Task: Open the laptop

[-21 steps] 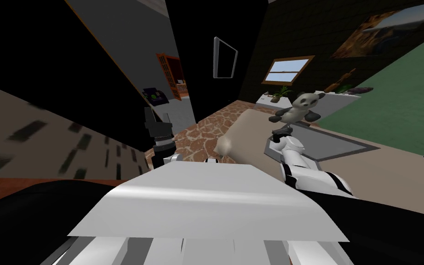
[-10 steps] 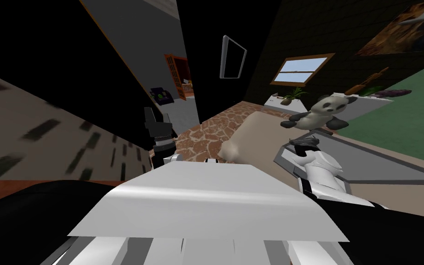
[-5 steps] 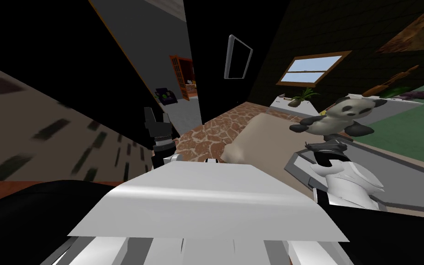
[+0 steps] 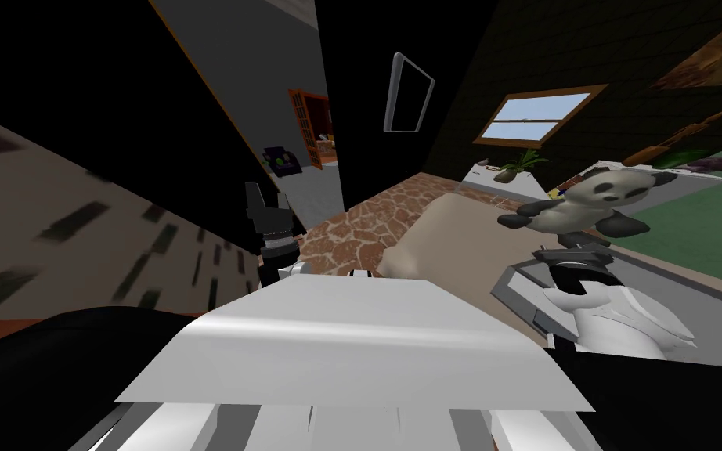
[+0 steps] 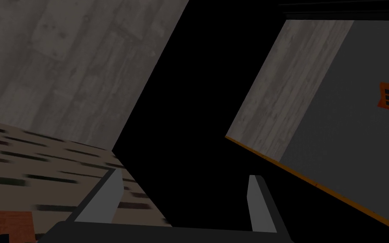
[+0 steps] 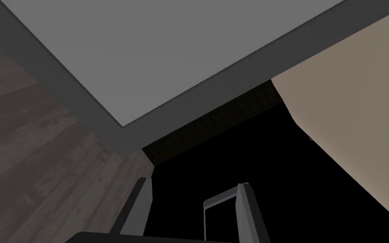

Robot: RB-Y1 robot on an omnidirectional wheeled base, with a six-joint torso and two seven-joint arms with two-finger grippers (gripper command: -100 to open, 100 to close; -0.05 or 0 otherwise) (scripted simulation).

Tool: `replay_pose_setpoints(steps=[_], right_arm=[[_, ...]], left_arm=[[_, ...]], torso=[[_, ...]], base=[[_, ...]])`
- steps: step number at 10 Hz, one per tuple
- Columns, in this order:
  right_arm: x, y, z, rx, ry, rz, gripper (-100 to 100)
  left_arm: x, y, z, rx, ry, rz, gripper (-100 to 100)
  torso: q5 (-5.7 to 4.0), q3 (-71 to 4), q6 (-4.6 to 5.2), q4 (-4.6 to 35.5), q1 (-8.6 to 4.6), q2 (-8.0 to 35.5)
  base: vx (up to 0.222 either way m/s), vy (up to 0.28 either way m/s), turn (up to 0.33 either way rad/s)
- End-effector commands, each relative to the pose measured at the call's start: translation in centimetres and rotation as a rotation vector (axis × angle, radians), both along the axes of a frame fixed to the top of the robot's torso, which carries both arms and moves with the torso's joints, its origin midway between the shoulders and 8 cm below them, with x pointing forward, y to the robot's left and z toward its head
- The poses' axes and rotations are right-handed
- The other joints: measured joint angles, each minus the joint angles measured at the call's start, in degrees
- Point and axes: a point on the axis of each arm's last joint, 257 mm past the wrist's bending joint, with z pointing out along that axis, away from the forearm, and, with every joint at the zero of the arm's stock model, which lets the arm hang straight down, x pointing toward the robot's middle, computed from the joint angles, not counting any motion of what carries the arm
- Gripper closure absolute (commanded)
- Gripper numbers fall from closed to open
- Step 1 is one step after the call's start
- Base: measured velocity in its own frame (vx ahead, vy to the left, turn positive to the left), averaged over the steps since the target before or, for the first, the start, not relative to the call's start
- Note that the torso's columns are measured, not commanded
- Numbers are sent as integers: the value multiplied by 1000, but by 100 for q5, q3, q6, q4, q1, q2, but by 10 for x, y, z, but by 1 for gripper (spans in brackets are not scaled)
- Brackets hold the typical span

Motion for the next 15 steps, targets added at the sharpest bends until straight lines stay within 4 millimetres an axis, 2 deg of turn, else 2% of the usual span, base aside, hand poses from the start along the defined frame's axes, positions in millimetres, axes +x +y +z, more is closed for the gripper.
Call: replay_pose_setpoints(steps=[1,2,3,4,5,6,7,8,9,10,11,12,13,14,15], right_arm=[[24,14,-35,45,33,-15,100],[48,23,-26,46,7,8,100],[49,24,-27,46,11,11,100],[66,37,-47,70,30,7,100],[75,43,-50,69,40,18,100],[85,46,-42,69,19,26,100],[97,59,-66,86,58,14,100],[119,70,-54,83,33,43,100],[123,71,-51,82,26,46,100],[135,84,-67,93,52,34,100],[153,95,-61,88,47,61,100],[171,110,-66,95,48,60,100],[190,119,-50,90,20,72,100],[197,127,-52,82,33,92,100],[209,143,-64,83,55,83,100]], left_arm=[[0,0,0,0,0,0,0],[0,0,0,0,0,0,0],[0,0,0,0,0,0,0],[0,0,0,0,0,0,0],[0,0,0,0,0,0,0],[0,0,0,0,0,0,0],[0,0,0,0,0,0,0],[0,0,0,0,0,0,0],[0,0,0,0,0,0,0],[0,0,0,0,0,0,0],[0,0,0,0,0,0,0],[0,0,0,0,0,0,0],[0,0,0,0,0,0,0],[0,0,0,0,0,0,0],[0,0,0,0,0,0,0]], torso=[[3,1,-6,2,7,-1],[4,-4,-3,-1,10,-8],[11,-19,-10,-7,36,-34],[20,-37,-8,-15,59,-59],[15,-31,-2,-14,43,-48],[11,-26,-10,-11,31,-42],[12,-31,-9,-12,31,-50],[6,-22,-2,-10,18,-36],[8,-17,-5,-6,22,-28],[11,-24,-8,-10,36,-41],[12,-20,-2,-8,30,-30],[8,-18,-9,-8,27,-32],[7,-15,-3,-6,18,-24],[11,-21,-7,-8,29,-36],[14,-34,-8,-15,45,-57]], base=[[-146,-103,-146],[-124,-74,-66],[-58,-15,21],[-90,-33,-165],[-93,-41,-75],[-41,-26,29],[-78,-61,-127],[-93,-62,-92],[-46,-34,4],[-90,-51,-137],[-100,-65,-87],[-131,-94,-135],[-102,-81,-70],[-35,-37,17],[-78,-60,-124]])
